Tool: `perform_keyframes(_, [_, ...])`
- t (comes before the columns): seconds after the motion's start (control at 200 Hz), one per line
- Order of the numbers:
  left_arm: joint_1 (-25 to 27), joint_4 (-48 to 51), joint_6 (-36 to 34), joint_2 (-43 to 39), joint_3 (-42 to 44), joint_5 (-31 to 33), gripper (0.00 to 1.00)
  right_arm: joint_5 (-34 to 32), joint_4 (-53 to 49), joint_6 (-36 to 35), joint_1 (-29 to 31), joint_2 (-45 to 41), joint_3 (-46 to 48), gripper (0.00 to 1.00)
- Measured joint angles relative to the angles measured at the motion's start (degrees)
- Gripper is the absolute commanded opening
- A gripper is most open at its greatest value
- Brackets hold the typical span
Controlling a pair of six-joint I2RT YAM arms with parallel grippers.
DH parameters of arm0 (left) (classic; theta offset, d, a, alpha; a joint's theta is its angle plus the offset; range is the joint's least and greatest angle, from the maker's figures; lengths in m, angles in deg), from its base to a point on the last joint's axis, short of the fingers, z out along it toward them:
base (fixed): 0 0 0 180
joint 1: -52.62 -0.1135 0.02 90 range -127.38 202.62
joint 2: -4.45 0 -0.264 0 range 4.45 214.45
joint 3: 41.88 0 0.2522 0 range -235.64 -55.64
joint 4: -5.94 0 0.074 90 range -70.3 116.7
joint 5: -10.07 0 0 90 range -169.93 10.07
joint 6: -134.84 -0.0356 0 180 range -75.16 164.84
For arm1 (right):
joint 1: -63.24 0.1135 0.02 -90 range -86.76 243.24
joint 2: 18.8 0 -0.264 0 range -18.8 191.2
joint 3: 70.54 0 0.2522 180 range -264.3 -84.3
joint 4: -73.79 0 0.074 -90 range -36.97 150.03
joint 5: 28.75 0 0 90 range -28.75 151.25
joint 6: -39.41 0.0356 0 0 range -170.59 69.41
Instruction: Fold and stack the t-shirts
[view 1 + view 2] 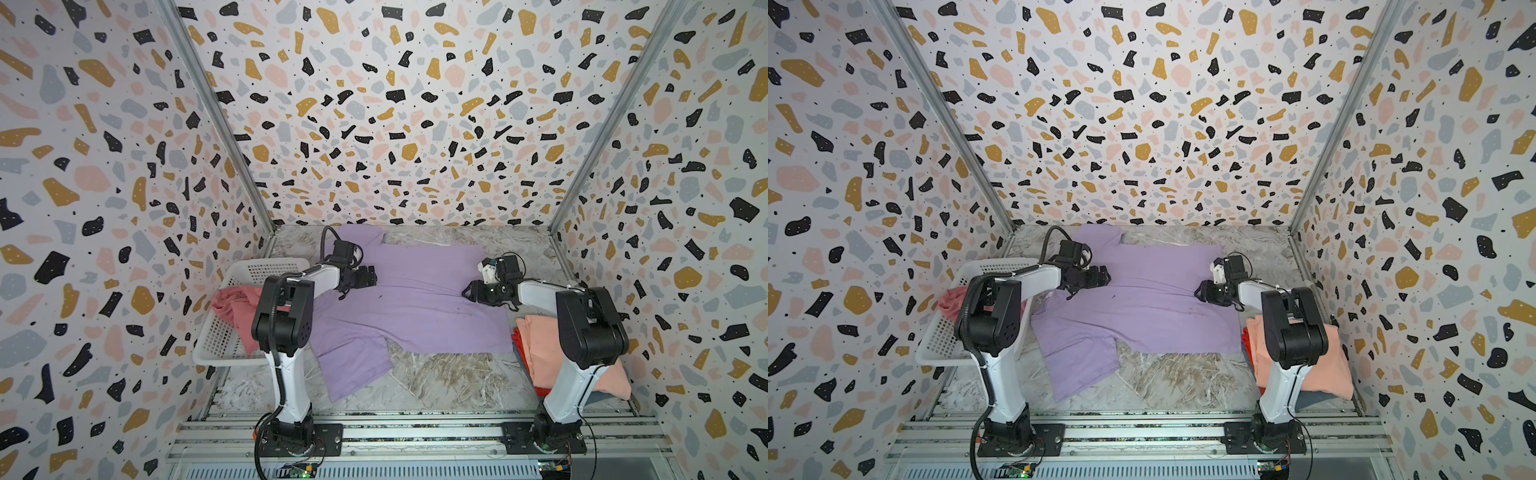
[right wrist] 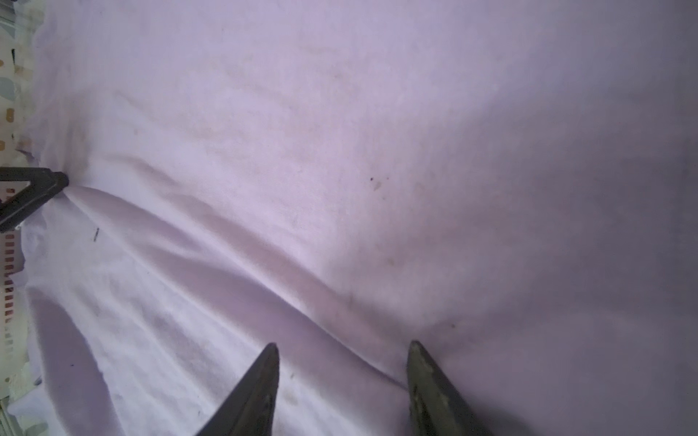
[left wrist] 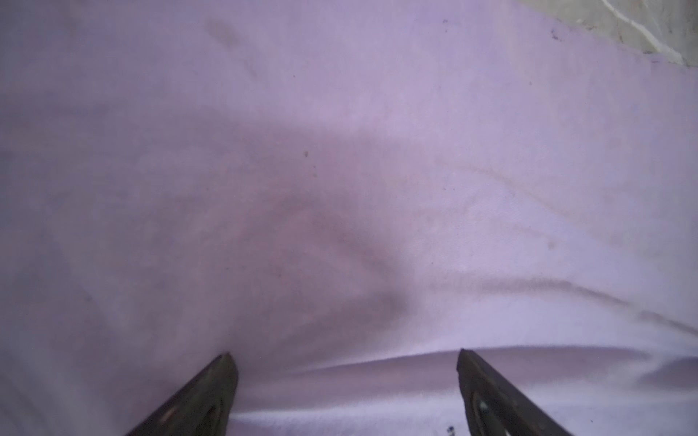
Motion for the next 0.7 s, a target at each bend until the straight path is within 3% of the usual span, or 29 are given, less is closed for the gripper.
perform_keyframes(0.39, [-0.39,2.29,-0.37,-7.39,8.46,-0.5,0.92,-1.25,-4.24,-0.37,0.42,-1.57,-0.07,0.55])
perform_keyframes(0.536, [-0.46,10.88,-0.81,-4.48,0.79,-0.26,0.92,-2.64,-10.49,-1.38,0.81,-1.55,-5.27,0.57])
perform_keyframes(0.701, [-1.36,15.69,-1.38,4.72,-18.47,1.27,0.92,-5.84,-9.84,-1.64,1.36,-0.11,-17.46,0.58])
